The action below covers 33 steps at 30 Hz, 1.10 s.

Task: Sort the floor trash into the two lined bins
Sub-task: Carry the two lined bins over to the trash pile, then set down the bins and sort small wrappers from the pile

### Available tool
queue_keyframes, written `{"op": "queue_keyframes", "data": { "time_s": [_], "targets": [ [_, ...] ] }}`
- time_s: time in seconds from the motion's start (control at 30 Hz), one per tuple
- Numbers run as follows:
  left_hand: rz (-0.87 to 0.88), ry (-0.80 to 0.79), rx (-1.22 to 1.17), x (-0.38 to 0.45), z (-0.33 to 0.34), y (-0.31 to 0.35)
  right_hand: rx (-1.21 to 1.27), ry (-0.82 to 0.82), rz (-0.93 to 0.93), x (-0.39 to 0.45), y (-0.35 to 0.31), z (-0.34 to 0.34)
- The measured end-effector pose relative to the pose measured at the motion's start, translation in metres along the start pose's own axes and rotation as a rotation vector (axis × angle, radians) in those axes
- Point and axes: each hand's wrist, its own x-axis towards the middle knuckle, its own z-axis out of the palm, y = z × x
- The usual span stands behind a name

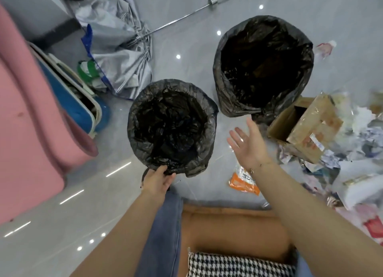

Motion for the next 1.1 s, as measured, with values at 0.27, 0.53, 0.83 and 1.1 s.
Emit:
{"op": "queue_keyframes", "data": {
  "time_s": [0.27, 0.53, 0.83, 1.1],
  "targets": [
    [-0.031, -0.150, 0.236, 0.012, -0.004, -0.013, -0.068, 0.120, 0.104, -0.019, 0.071, -0.015],
    [-0.207, -0.315, 0.619, -0.009, 0.031, -0.044, 0.014, 0.302, 0.082, -0.039, 0.065, -0.078],
    [0.268, -0.389, 1.391, -0.064, 0.038, -0.135, -0.363, 0.182, -0.071, -0.095, 0.027, -0.201],
    [0.725, -0.784, 1.809, -0.035, 0.185, -0.243, -0.928, 0.154, -0.260, -0.026, 0.004, -0.318]
  ]
}}
